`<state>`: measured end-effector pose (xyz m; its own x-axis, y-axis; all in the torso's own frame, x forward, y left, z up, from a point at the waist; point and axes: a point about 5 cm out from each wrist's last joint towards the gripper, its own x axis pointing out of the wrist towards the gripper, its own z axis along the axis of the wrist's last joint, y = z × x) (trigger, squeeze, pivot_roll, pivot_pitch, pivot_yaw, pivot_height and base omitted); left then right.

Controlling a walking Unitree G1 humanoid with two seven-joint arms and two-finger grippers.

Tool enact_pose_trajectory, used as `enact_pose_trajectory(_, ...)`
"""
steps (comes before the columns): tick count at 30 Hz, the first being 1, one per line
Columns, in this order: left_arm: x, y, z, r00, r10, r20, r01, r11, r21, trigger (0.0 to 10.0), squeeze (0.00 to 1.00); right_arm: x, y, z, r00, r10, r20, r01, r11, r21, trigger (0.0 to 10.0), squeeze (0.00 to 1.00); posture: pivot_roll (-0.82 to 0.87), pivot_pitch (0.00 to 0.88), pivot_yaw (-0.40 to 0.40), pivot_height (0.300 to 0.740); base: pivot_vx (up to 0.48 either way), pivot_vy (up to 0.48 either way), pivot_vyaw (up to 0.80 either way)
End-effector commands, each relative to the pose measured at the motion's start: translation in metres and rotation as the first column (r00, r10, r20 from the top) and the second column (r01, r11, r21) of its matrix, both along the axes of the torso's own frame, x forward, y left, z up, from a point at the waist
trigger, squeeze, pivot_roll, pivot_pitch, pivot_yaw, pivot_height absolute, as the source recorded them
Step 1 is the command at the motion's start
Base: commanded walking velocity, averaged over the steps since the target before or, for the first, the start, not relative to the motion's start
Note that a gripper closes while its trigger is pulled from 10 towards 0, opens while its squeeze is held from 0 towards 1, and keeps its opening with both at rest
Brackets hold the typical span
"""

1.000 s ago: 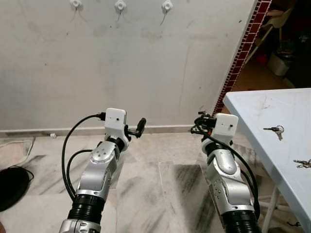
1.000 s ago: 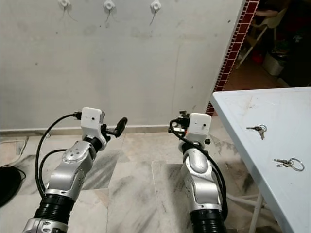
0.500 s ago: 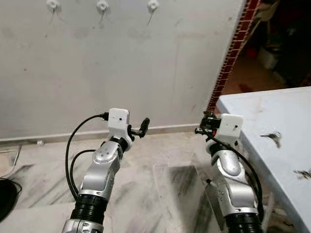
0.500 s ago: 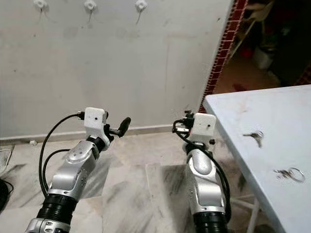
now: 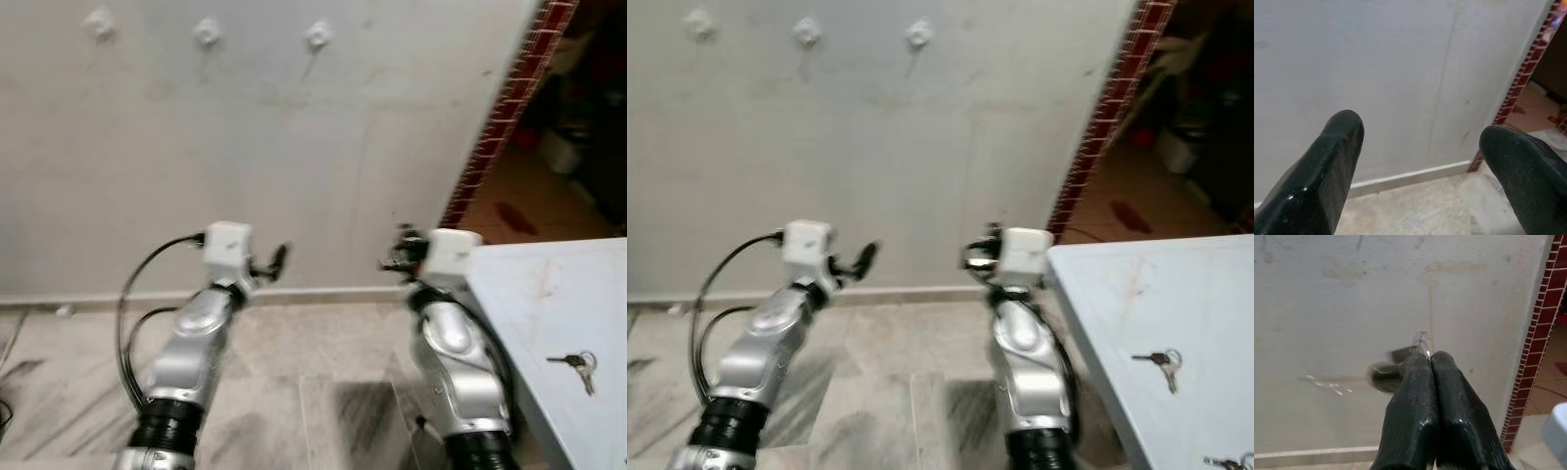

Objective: Hang keys on a hook

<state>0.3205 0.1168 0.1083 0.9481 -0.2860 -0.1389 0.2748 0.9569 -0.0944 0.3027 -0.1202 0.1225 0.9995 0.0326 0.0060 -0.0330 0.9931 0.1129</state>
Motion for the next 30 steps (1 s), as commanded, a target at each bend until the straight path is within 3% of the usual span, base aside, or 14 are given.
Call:
enact_pose_trajectory(1, -0.0002, -0.0112, 0.0048, 0.999, -0.035, 0.017, 0.035, 0.999, -0.002, 10.0, 0.00, -0.0003, -0.0109, 0.0028, 0.999, -0.034, 0.010, 0.034, 0.999, -0.012, 10.0, 0.00, 0.09, 0.000, -0.041, 0.740, 0.439, 0.000, 0.54)
enact_pose_trajectory(16, -0.0007, -0.0114, 0.0039, 0.999, -0.038, 0.011, 0.038, 0.999, 0.001, 10.0, 0.00, 0.0005, -0.0095, 0.0028, 1.000, -0.027, 0.012, 0.027, 1.000, -0.010, 10.0, 0.00, 0.10, 0.000, -0.041, 0.740, 0.439, 0.000, 0.73)
enact_pose_trajectory(30, -0.0006, -0.0083, 0.0020, 1.000, -0.024, -0.005, 0.024, 1.000, 0.015, 10.0, 0.00, -0.0004, -0.0118, 0.0003, 0.999, -0.040, 0.001, 0.040, 0.999, 0.003, 10.0, 0.00, 0.11, 0.000, -0.040, 0.740, 0.345, 0.000, 0.00)
